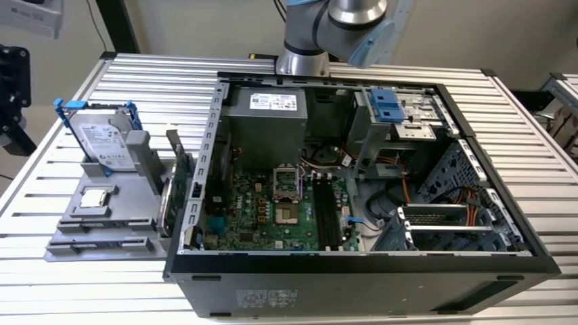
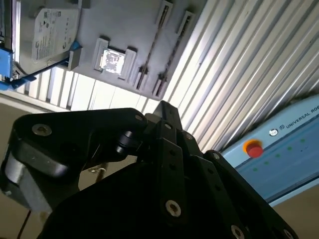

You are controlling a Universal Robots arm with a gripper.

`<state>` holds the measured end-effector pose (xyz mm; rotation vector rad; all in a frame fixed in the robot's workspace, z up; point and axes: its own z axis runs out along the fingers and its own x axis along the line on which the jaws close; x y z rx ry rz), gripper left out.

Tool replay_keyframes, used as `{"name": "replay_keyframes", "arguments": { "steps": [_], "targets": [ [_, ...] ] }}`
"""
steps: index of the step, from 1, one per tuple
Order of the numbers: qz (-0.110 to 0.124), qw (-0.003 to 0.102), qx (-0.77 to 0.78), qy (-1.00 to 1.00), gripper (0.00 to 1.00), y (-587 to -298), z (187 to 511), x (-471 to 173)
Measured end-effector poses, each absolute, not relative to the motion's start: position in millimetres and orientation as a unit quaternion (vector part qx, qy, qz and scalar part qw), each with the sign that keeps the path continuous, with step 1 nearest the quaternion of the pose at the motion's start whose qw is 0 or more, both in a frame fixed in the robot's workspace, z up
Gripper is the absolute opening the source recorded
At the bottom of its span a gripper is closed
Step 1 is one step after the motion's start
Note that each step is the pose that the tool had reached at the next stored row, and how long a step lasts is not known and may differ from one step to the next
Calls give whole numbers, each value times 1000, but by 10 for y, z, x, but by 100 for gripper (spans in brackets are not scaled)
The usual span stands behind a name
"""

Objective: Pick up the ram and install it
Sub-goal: 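Pick up the ram and move it above insertion slot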

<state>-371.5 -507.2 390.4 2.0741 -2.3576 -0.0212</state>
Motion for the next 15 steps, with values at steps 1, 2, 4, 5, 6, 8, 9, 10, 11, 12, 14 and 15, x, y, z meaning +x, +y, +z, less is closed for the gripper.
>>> {"name": "replay_keyframes", "arguments": {
  "steps": [1, 2, 4, 5, 6, 8, 9, 10, 11, 12, 14, 15],
  "targets": [
    [-7, 1, 667, -745, 0, -5072, 3905, -3716],
    [-7, 1, 674, -739, 0, -5072, 3904, -3715],
    [-7, 1, 686, -727, 0, -5072, 3905, -3716],
    [-7, 1, 692, -722, 0, -5072, 3905, -3716],
    [-7, 1, 698, -716, 0, -5072, 3905, -3715],
    [-7, 1, 707, -707, 0, -5072, 3905, -3715],
    [-7, 1, 711, -704, 0, -5072, 3905, -3716],
    [-7, 1, 713, -701, 0, -5072, 3905, -3716],
    [-7, 1, 715, -699, 0, -5072, 3905, -3715],
    [-7, 1, 718, -697, 0, -5072, 3904, -3716],
    [-7, 1, 721, -693, 0, -5072, 3905, -3716],
    [-7, 1, 722, -692, 0, -5072, 3905, -3715]
  ]
}}
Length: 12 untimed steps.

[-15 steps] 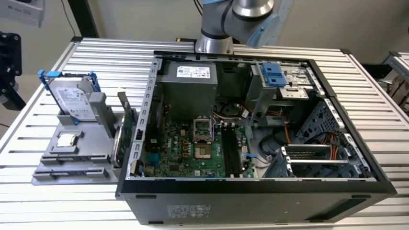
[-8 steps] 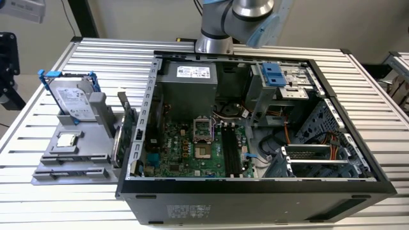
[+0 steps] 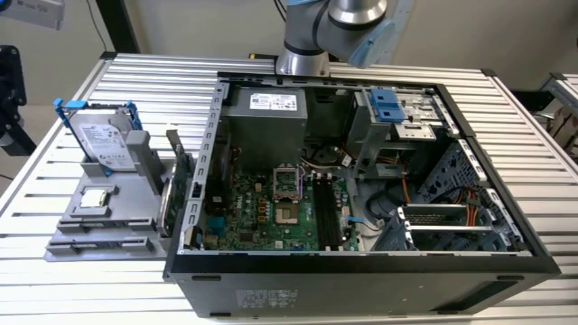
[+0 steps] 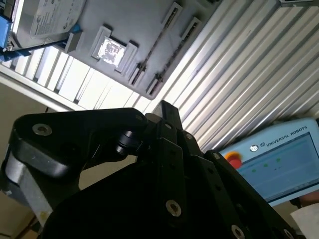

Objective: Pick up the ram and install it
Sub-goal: 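Pick up the ram and move it above insertion slot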

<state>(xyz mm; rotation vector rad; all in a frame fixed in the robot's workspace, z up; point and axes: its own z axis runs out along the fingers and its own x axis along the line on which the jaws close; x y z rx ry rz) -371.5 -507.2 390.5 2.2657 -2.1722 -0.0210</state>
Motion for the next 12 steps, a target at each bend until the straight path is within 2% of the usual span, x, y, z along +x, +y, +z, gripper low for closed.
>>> {"name": "replay_keyframes", "arguments": {
  "steps": [9, 10, 12],
  "targets": [
    [-7, 1, 724, -690, 0, -5072, 3905, -3716],
    [-7, 1, 724, -690, 100, -5072, 3904, -3716],
    [-7, 1, 724, -689, 100, -5072, 3905, -3716]
  ]
}}
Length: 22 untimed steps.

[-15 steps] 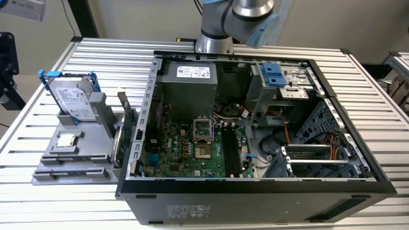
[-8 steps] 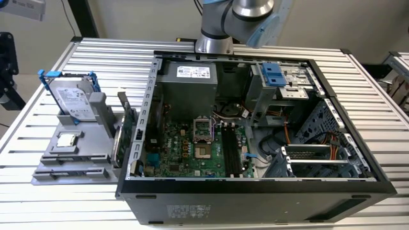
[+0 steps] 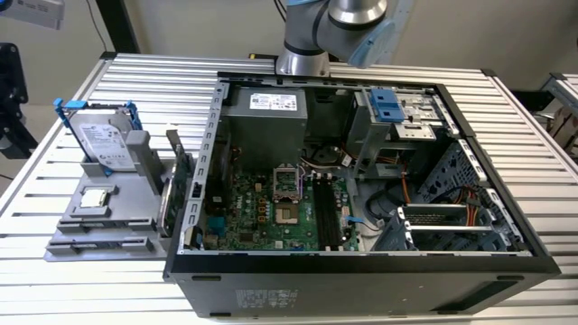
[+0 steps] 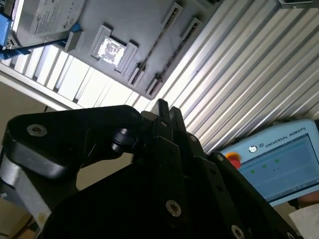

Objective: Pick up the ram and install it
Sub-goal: 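Pick up the ram and move it above insertion slot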

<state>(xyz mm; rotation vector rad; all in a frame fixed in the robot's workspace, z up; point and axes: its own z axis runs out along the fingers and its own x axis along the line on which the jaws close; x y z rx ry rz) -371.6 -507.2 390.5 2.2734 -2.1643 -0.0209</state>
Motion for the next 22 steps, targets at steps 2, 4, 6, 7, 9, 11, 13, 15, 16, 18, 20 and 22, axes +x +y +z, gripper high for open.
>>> {"name": "replay_keyframes", "arguments": {
  "steps": [2, 4, 6, 7, 9, 11, 13, 15, 16, 18, 20, 22],
  "targets": [
    [-7, 1, 724, -689, 100, -5072, 3905, -3716],
    [-7, 1, 724, -689, 100, -5072, 3905, -3716],
    [-7, 1, 725, -689, 100, -5072, 3904, -3716],
    [-7, 1, 725, -689, 100, -5072, 3905, -3716],
    [-7, 1, 725, -689, 100, -5072, 3904, -3716],
    [-7, 1, 725, -689, 100, -5072, 3900, -3715],
    [-7, 1, 725, -689, 100, -5071, 3886, -3713],
    [-7, 1, 725, -689, 100, -5071, 3865, -3706],
    [-7, 1, 725, -689, 100, -5072, 3856, -3702],
    [-7, 1, 725, -689, 100, -5072, 3839, -3696],
    [-7, 1, 725, -689, 100, -5072, 3819, -3693],
    [-7, 1, 725, -689, 100, -5072, 3800, -3691]
  ]
}}
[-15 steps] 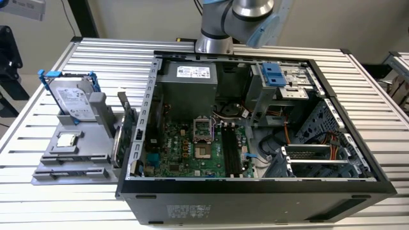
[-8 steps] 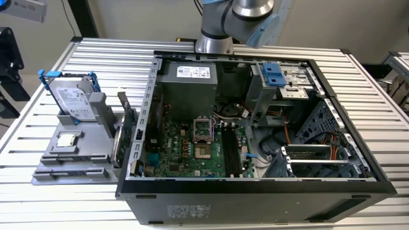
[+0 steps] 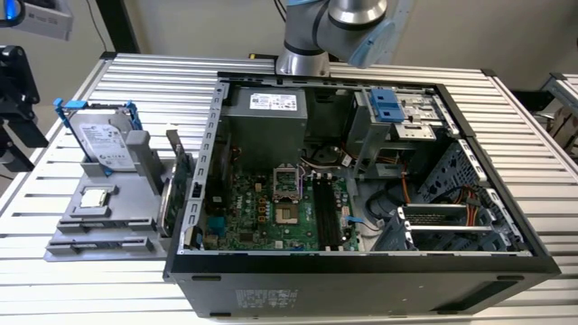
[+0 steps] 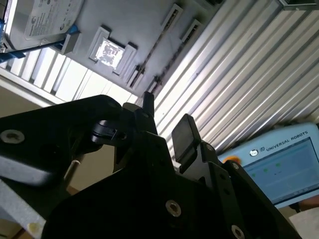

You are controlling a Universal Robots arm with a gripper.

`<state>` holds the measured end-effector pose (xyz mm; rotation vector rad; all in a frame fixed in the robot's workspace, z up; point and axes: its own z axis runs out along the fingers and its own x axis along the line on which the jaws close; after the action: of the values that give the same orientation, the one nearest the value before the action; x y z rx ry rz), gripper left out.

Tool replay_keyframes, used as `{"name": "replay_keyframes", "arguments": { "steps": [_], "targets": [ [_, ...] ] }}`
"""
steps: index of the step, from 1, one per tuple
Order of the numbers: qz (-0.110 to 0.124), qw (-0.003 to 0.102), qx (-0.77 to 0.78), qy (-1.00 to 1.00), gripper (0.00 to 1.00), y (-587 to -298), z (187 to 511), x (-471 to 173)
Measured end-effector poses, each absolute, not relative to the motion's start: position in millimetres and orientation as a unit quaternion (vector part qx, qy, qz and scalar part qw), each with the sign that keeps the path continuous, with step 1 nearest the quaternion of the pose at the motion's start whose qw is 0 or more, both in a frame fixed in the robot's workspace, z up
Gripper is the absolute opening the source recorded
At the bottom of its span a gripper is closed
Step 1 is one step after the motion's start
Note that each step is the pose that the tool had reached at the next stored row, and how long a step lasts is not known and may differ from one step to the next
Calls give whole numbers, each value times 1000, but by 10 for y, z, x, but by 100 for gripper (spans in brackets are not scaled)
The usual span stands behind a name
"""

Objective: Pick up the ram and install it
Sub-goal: 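Pick up the ram and move it above insertion slot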

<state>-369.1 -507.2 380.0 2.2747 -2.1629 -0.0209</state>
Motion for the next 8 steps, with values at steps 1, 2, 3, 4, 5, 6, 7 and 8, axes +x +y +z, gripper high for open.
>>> {"name": "replay_keyframes", "arguments": {
  "steps": [1, 2, 3, 4, 5, 6, 7, 8],
  "targets": [
    [-7, 1, 725, -689, 100, -5072, 3791, -3691],
    [-7, 1, 725, -689, 100, -5072, 3782, -3691],
    [-7, 1, 725, -689, 100, -5072, 3774, -3691],
    [-7, 1, 725, -689, 100, -5072, 3767, -3691],
    [-7, 1, 725, -689, 100, -5072, 3763, -3691],
    [-7, 1, 725, -689, 100, -5072, 3762, -3691],
    [-7, 1, 725, -689, 100, -5072, 3762, -3691],
    [-7, 1, 725, -689, 100, -5072, 3762, -3691]
  ]
}}
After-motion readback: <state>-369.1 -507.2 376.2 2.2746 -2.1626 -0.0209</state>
